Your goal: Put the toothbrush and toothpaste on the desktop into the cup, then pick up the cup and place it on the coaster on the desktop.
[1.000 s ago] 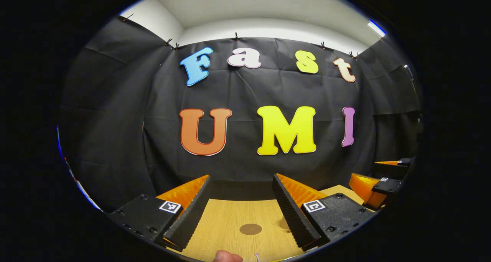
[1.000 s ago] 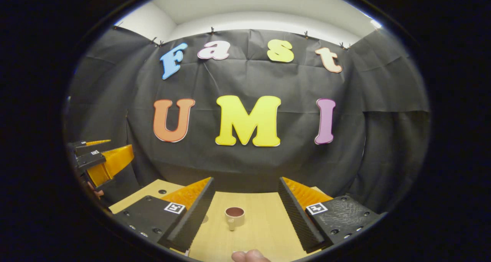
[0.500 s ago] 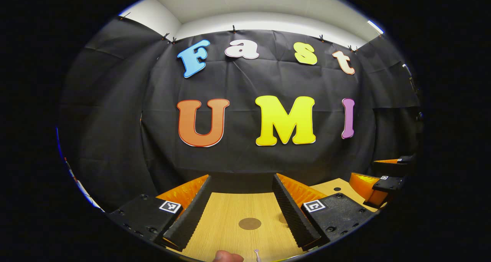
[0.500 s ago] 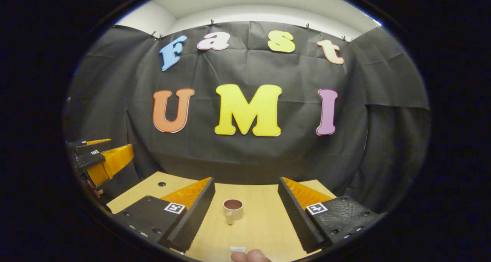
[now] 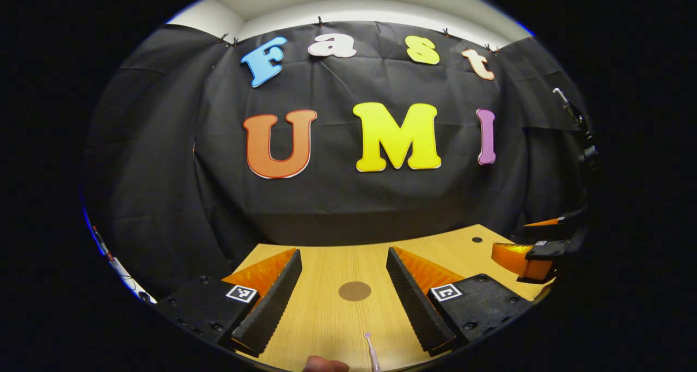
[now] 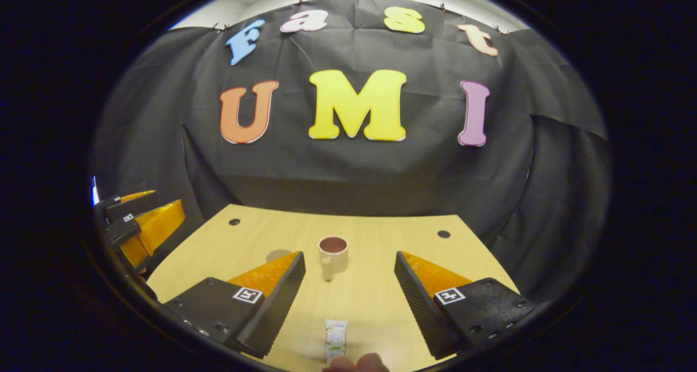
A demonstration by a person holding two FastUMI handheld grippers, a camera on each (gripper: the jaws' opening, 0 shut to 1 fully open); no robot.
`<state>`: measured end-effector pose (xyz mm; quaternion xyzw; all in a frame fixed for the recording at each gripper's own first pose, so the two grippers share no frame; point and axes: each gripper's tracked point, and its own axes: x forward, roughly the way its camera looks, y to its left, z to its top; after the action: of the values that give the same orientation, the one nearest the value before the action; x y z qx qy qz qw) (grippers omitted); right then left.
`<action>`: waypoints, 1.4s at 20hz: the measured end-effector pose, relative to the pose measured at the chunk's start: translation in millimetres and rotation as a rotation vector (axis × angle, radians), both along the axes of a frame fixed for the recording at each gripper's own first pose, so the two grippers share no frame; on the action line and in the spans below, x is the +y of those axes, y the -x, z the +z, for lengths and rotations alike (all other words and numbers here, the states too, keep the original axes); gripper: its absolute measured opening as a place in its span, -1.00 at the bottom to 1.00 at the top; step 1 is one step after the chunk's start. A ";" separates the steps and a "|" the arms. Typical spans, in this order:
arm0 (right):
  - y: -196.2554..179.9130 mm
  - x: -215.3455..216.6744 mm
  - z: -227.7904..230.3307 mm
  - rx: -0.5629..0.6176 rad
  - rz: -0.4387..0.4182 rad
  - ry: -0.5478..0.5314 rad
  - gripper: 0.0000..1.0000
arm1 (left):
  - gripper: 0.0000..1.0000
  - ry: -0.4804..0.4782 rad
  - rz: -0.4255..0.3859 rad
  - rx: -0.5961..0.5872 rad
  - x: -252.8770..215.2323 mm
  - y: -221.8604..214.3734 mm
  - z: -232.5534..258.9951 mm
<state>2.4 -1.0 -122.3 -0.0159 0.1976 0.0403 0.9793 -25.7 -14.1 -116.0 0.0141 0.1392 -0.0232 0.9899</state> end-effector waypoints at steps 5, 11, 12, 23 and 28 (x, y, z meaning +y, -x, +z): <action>24.8 -6.1 -70.4 0.263 0.011 0.038 0.96 | 1.00 0.021 -0.023 0.202 -5.4 29.5 -56.7; 64.0 -1.6 -152.7 0.620 0.017 0.060 0.96 | 1.00 0.016 -0.041 0.373 -12.7 55.7 -97.3; 71.5 -1.3 -163.2 0.667 0.017 0.056 0.96 | 1.00 0.024 -0.044 0.403 -12.5 61.3 -104.4; 76.6 4.6 -242.9 0.966 -0.021 0.045 0.92 | 1.00 0.095 -0.022 0.688 -13.5 99.9 -163.8; 76.3 4.1 -264.4 1.028 -0.042 0.066 0.93 | 1.00 0.103 -0.009 0.736 -6.7 102.5 -172.6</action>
<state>-73.8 3.1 -386.7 -0.0211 0.6547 0.0168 0.7554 -128.2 -20.8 -288.7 -0.0445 0.4846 -0.0382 0.8727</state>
